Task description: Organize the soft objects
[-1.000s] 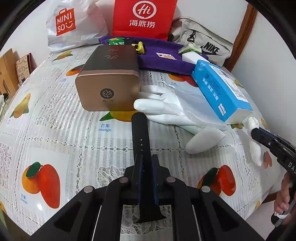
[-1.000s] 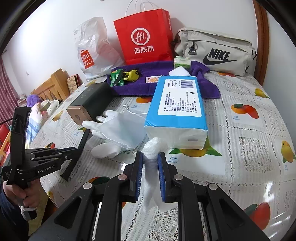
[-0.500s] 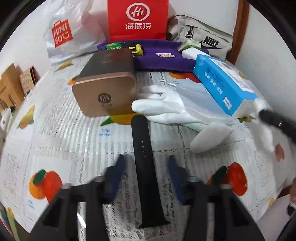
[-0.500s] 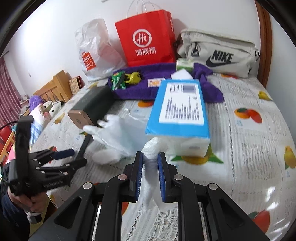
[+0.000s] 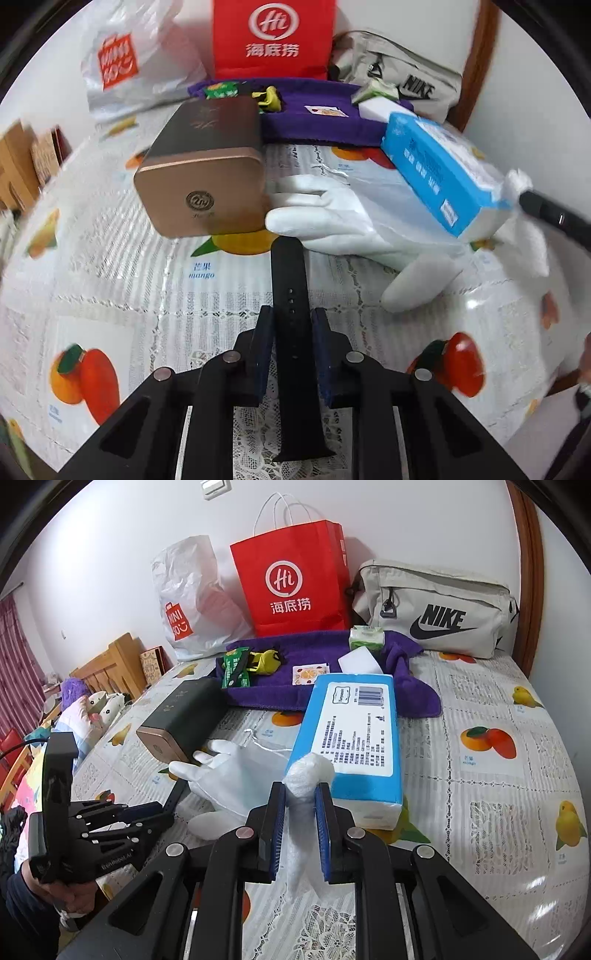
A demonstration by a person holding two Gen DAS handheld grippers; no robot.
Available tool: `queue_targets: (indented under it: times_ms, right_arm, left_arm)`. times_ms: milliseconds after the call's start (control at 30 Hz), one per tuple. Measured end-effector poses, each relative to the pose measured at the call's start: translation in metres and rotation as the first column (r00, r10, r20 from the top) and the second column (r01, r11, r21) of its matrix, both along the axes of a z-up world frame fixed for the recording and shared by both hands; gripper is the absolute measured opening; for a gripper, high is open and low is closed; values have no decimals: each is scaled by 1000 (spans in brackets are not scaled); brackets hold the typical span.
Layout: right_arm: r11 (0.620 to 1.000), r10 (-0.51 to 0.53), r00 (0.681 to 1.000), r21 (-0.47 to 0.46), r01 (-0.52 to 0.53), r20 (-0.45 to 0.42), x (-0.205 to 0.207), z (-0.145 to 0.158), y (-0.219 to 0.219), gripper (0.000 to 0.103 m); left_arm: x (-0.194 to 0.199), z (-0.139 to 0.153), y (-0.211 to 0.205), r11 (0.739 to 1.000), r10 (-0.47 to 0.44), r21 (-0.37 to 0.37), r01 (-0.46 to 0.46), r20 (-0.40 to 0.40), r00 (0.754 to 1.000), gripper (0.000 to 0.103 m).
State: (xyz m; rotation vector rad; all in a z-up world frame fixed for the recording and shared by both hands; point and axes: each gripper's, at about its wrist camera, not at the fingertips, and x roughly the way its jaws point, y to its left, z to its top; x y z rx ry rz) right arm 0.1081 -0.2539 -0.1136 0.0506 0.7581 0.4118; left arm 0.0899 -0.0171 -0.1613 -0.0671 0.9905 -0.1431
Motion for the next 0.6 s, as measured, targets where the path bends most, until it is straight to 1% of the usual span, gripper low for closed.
queue_targets:
  times_ms: [33, 100, 400, 600]
  right_arm:
    - [1000, 0, 1000, -1, 0, 2, 0, 1, 0, 17]
    - [1000, 1, 1000, -5, -1, 3, -1, 2, 1, 17]
    - [1000, 8, 1000, -13, -8, 18, -2, 13, 9, 17]
    - [1000, 15, 999, -18, -15, 31, 0, 21, 16, 17]
  left_arm:
    - [1, 1, 3, 1000, 3, -13, -3, -4, 1000, 20]
    - [-1, 5, 6, 1000, 11, -4, -11, 5, 1000, 20]
    - [-9, 24, 15, 1000, 11, -11, -11, 24, 1000, 20]
    - [-13, 45, 25, 1000, 23, -17, -22, 60, 998, 20]
